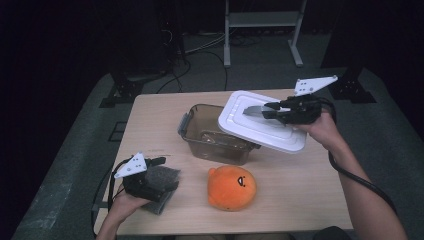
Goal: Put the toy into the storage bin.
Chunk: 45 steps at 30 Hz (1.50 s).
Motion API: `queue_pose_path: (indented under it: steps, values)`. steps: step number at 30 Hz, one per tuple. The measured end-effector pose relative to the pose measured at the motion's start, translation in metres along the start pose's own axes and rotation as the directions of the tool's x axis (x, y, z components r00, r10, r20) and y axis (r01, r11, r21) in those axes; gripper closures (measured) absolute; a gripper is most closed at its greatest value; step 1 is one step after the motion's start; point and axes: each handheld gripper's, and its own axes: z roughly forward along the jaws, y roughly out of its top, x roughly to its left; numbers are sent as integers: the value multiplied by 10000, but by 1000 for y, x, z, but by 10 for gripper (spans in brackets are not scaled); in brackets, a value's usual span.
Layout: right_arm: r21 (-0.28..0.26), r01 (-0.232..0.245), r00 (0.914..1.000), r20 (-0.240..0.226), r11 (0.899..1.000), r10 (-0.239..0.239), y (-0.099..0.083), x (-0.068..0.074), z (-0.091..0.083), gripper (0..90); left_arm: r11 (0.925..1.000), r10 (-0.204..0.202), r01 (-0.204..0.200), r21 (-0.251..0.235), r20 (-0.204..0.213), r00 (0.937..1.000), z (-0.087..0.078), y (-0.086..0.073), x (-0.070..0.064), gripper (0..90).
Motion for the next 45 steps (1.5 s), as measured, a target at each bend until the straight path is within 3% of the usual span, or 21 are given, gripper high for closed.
queue_pose_path:
  steps: [11,21,31,45]
  values:
    - [-179,-421,9972,607,9990,431,-26,1,-42,655,10000,-37,37,-36,-8,10000,0,0,0,31]
    - [-241,-729,9917,1045,9971,750,-52,1,-69,655,9999,-102,102,-31,-24,9999,0,0,0,28]
    - [-222,-1148,9842,1332,9931,1168,-81,4,-86,655,10000,-66,66,13,-44,10000,0,-1,-1,27]
    - [-248,-1783,9734,1420,9837,1800,-125,10,-96,655,10000,-51,51,69,-24,10000,3,-1,-3,27]
